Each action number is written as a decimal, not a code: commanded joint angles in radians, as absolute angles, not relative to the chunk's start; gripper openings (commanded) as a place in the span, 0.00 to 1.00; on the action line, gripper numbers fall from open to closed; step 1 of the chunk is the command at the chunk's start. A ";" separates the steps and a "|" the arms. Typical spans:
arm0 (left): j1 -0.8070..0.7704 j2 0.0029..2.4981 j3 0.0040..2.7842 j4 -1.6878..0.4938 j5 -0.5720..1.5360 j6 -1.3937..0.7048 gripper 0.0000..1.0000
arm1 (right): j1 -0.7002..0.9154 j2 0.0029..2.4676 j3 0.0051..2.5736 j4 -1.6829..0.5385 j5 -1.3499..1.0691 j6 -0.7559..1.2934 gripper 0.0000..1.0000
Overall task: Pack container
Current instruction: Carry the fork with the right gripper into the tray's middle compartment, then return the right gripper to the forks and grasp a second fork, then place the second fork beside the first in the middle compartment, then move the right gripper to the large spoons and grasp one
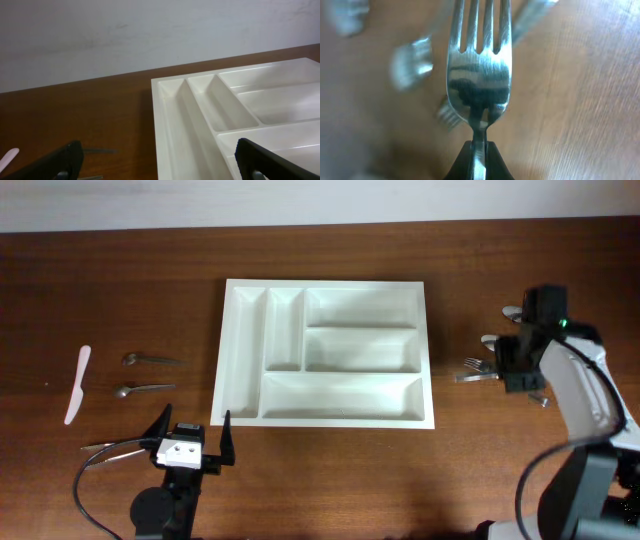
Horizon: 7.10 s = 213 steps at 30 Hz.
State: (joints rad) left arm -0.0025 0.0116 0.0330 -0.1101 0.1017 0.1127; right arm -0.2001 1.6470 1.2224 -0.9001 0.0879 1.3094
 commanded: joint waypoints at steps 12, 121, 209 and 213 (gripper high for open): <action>-0.004 0.006 0.027 -0.108 0.109 0.125 0.99 | 0.145 1.629 1.448 -0.840 -0.022 1.515 0.04; -0.004 0.006 0.027 -0.108 0.109 0.126 0.99 | -0.308 1.993 1.244 -0.841 0.106 1.554 0.04; -0.004 0.006 0.027 -0.108 0.109 0.126 0.99 | -0.392 2.112 1.524 -0.866 0.018 1.592 0.99; -0.004 0.006 0.027 -0.108 0.109 0.126 0.99 | -0.393 2.137 1.524 -0.858 0.010 1.592 0.99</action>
State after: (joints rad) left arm -0.0025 0.0120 0.0330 -0.1101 0.1017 0.1127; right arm -0.3931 2.1143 1.5166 -0.8589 0.0196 1.5703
